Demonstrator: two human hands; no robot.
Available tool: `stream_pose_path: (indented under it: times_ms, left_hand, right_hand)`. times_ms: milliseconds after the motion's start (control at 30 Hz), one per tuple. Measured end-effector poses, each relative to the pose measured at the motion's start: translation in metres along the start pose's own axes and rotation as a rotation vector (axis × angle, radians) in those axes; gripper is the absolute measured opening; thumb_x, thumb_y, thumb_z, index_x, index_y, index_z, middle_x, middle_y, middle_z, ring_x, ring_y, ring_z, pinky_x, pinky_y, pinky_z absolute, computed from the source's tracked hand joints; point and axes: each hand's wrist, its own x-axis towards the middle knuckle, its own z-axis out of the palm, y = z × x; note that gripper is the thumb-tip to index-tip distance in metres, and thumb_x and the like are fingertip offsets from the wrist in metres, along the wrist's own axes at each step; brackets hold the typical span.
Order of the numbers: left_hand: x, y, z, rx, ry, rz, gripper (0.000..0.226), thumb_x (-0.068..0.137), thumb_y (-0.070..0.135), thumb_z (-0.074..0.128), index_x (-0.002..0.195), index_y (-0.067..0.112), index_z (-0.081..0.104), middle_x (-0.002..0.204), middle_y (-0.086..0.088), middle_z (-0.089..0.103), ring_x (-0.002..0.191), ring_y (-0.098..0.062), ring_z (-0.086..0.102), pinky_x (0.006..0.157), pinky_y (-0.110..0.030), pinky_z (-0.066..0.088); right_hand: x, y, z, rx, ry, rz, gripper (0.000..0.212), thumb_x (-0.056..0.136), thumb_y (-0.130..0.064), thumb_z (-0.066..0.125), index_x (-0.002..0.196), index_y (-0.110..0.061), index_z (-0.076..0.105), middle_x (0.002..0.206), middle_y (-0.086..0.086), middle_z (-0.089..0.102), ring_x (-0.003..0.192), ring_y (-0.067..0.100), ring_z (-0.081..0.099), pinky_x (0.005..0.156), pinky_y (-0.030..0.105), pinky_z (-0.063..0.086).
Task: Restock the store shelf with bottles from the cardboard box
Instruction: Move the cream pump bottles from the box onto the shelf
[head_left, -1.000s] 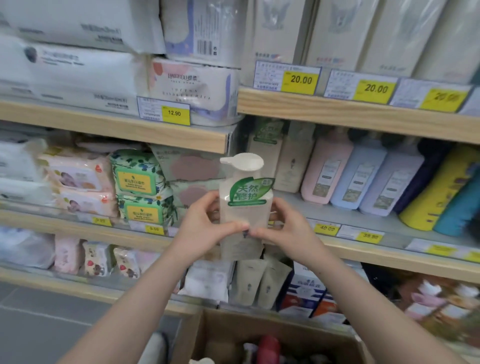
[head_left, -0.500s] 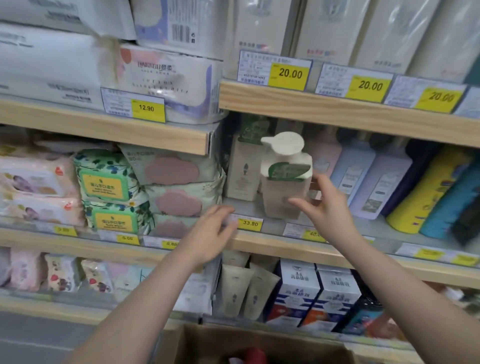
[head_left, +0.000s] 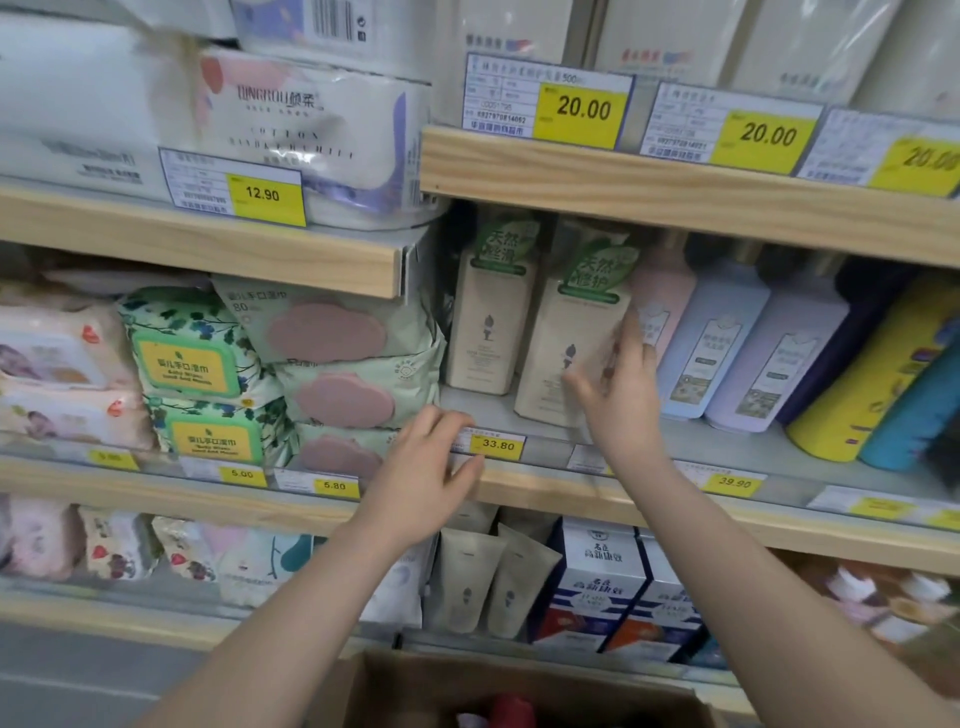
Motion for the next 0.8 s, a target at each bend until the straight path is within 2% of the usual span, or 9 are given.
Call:
stream_pose_path:
  times_ms: [67, 133, 300, 433, 600, 700, 800]
  left_hand:
    - [0.0, 0.001, 0.001, -0.008, 0.012, -0.006, 0.034, 0.09, 0.029, 0.055, 0.122, 0.018, 0.051, 0.114, -0.001, 0.046, 0.114, -0.019, 0.045, 0.095, -0.033, 0.038]
    - [0.001, 0.001, 0.001, -0.008, 0.013, -0.008, 0.033, 0.089, 0.028, 0.056, 0.121, 0.018, 0.051, 0.113, -0.001, 0.046, 0.113, -0.02, 0.045, 0.095, -0.034, 0.038]
    - [0.0, -0.001, 0.004, 0.004, 0.025, 0.005, 0.037, 0.085, 0.027, 0.059, 0.121, 0.019, 0.05, 0.113, 0.0, 0.045, 0.113, -0.019, 0.044, 0.094, -0.035, 0.041]
    - [0.0, -0.003, 0.007, -0.001, 0.043, 0.006, 0.039, 0.085, 0.028, 0.059, 0.121, 0.02, 0.049, 0.113, 0.001, 0.045, 0.113, -0.017, 0.043, 0.092, -0.034, 0.041]
    - [0.002, -0.005, 0.008, -0.022, 0.043, 0.007, 0.039, 0.086, 0.028, 0.058, 0.123, 0.022, 0.049, 0.115, 0.004, 0.043, 0.115, -0.016, 0.043, 0.092, -0.031, 0.039]
    - [-0.004, -0.007, 0.004, -0.092, 0.029, 0.023, 0.046, 0.088, 0.027, 0.056, 0.133, 0.03, 0.042, 0.132, 0.008, 0.039, 0.127, -0.014, 0.039, 0.1, -0.031, 0.037]
    - [-0.024, -0.005, -0.003, -0.143, 0.04, 0.004, 0.06, 0.091, 0.029, 0.053, 0.144, 0.04, 0.025, 0.152, 0.011, 0.023, 0.136, -0.02, 0.035, 0.108, -0.042, 0.036]
  right_hand:
    - [-0.005, -0.001, 0.004, -0.009, -0.043, 0.026, 0.094, 0.078, -0.018, 0.073, 0.147, -0.019, 0.01, 0.129, 0.015, 0.044, 0.115, 0.029, 0.046, 0.095, 0.041, 0.041]
    - [-0.002, -0.001, 0.005, -0.048, -0.054, 0.045, 0.089, 0.08, -0.015, 0.071, 0.147, -0.015, 0.013, 0.128, 0.018, 0.046, 0.115, 0.035, 0.048, 0.091, 0.043, 0.043]
    - [0.008, 0.001, 0.012, -0.181, -0.024, 0.076, 0.092, 0.084, -0.019, 0.067, 0.149, -0.015, 0.001, 0.127, 0.022, 0.048, 0.104, 0.04, 0.053, 0.075, 0.038, 0.042]
    - [0.008, 0.005, 0.016, -0.209, -0.004, 0.043, 0.092, 0.086, -0.01, 0.061, 0.149, -0.022, -0.005, 0.126, 0.02, 0.052, 0.091, 0.039, 0.058, 0.065, 0.033, 0.036]
    - [0.011, 0.006, 0.019, -0.237, -0.027, 0.047, 0.089, 0.086, -0.006, 0.055, 0.149, -0.023, -0.006, 0.11, 0.024, 0.058, 0.071, 0.033, 0.053, 0.058, 0.032, 0.035]
    - [0.005, 0.004, 0.013, -0.194, -0.037, 0.042, 0.084, 0.086, -0.008, 0.057, 0.149, -0.021, 0.002, 0.108, 0.021, 0.055, 0.085, 0.035, 0.055, 0.062, 0.035, 0.039]
    - [-0.015, -0.005, 0.0, -0.148, -0.021, -0.065, 0.072, 0.088, -0.015, 0.057, 0.147, -0.018, 0.015, 0.111, 0.014, 0.053, 0.097, 0.031, 0.054, 0.074, 0.039, 0.047]
